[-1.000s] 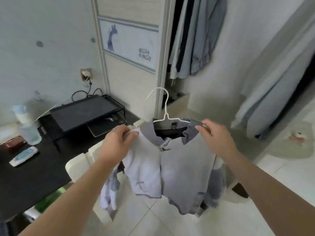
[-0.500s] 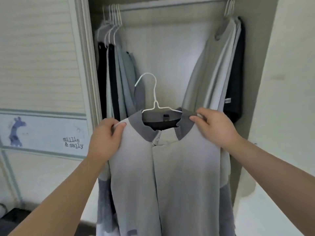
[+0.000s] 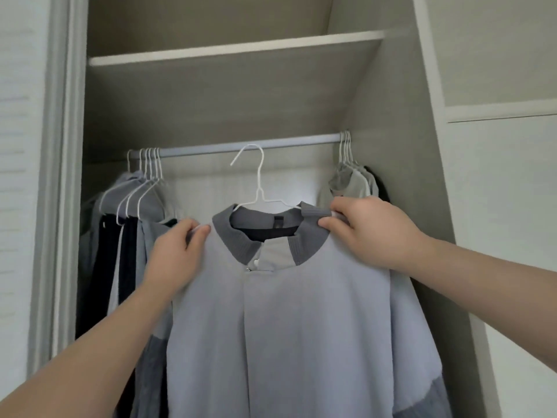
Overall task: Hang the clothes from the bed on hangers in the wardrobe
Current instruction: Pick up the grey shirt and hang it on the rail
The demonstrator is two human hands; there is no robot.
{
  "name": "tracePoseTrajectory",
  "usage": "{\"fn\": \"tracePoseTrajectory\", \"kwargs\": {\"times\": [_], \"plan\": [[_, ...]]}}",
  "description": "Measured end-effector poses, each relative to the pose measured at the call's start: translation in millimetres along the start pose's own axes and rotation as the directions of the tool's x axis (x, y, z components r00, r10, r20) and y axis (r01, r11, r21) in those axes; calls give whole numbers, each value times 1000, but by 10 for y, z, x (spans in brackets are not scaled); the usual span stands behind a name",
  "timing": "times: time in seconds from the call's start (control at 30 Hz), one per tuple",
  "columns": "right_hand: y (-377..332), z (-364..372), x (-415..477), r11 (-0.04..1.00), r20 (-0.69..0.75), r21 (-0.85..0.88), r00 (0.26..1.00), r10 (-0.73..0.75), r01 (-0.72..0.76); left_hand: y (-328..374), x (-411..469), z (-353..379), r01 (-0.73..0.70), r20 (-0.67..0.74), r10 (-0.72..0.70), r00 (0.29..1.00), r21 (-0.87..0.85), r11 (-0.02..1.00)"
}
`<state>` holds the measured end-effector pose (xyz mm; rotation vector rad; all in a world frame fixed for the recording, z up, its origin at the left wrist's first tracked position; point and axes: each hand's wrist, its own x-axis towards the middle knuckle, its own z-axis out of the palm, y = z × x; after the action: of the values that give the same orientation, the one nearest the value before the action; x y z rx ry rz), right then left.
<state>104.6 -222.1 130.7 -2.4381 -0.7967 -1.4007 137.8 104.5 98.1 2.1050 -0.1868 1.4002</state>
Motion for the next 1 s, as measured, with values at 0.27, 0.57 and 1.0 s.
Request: {"fn": "tracePoseTrajectory", "kwargs": {"times": [0.27,0.57,1.0], "plan": [[-11,-104,845,983,57,-178,997,59,-48,-290,1205,484,-171,-11,173,985,98,980],[-175,234,1822,962,-43,-75,965,260,-263,-633,2297,1181,-209,-51,216,975,117,971],[-457,1042,2651,886,-205,147,863,461,-439,-548,2639,1833,-132,5,173,985,-622,772]]}}
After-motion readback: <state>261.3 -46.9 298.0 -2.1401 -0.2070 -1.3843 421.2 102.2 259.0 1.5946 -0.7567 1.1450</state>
